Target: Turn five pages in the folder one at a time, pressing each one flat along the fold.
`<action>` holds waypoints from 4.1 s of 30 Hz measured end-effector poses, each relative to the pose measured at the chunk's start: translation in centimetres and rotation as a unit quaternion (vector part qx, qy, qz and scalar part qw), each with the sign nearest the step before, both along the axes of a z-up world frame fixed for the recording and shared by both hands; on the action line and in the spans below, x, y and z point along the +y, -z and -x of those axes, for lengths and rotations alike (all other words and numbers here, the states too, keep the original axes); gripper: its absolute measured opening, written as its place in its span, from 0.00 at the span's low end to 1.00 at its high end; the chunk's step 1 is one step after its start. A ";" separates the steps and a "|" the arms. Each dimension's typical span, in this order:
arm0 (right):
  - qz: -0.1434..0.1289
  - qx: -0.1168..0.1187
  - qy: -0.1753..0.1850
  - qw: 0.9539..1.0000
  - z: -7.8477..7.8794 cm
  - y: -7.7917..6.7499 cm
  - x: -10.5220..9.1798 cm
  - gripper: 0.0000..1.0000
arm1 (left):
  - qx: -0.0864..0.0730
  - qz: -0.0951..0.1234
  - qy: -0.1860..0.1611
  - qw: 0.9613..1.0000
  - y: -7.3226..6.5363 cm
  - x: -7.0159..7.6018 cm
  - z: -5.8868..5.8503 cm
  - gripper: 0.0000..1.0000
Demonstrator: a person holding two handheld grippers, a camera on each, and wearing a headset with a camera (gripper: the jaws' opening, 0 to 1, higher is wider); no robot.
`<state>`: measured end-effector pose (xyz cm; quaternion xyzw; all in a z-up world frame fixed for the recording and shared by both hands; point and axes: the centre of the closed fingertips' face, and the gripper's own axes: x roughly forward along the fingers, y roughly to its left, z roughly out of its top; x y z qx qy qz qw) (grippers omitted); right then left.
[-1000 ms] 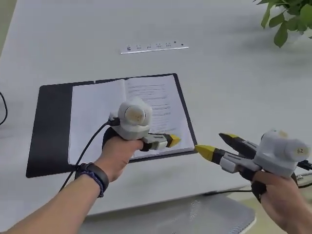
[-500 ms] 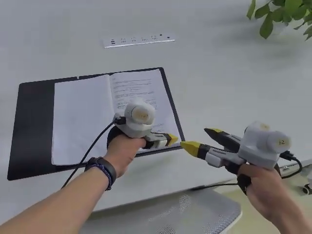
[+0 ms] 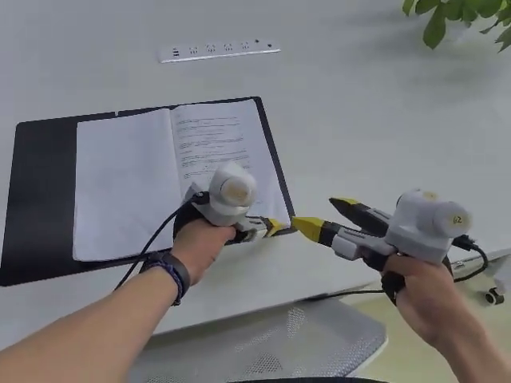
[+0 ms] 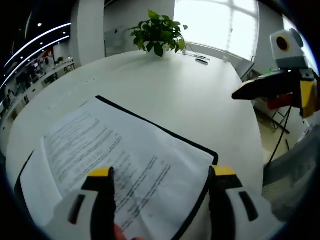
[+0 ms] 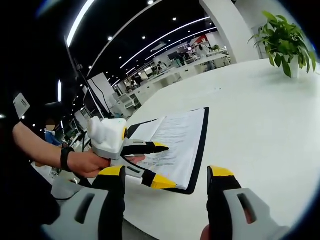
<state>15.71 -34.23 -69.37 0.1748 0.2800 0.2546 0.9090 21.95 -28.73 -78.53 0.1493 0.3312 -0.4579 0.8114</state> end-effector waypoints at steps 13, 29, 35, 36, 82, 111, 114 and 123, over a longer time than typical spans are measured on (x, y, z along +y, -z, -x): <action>-0.006 0.005 -0.028 1.000 -2.8 1.0 1.2 0.63 | -0.007 0.012 -0.008 1.000 -0.3 0.7 -0.7 0.68; -0.083 0.032 -0.029 0.996 -8.3 3.1 2.9 0.52 | 0.004 0.023 -0.015 1.000 -0.5 0.9 -0.9 0.62; -0.111 0.051 -0.025 0.992 -9.7 4.3 4.1 0.48 | 0.010 0.024 -0.015 1.000 -0.5 1.1 -0.8 0.62; -0.117 0.055 -0.026 0.991 -9.9 4.6 4.4 0.47 | 0.012 0.025 -0.014 1.000 -0.5 1.1 -0.8 0.63; -0.155 0.018 -0.048 0.987 -10.2 -0.2 12.0 0.00 | -0.011 0.075 -0.083 0.994 -7.2 10.4 -0.5 0.80; -0.174 0.007 -0.127 0.977 -9.8 -2.5 23.2 0.00 | -0.028 0.078 -0.162 0.983 -8.6 21.6 -0.2 0.81; -0.174 0.007 -0.134 0.976 -9.7 -2.5 24.1 0.00 | -0.031 0.080 -0.169 0.982 -8.9 22.7 -0.2 0.81; -0.178 0.013 -0.149 0.973 -9.3 -2.2 26.5 0.00 | -0.037 0.079 -0.185 0.979 -9.2 25.2 0.4 0.81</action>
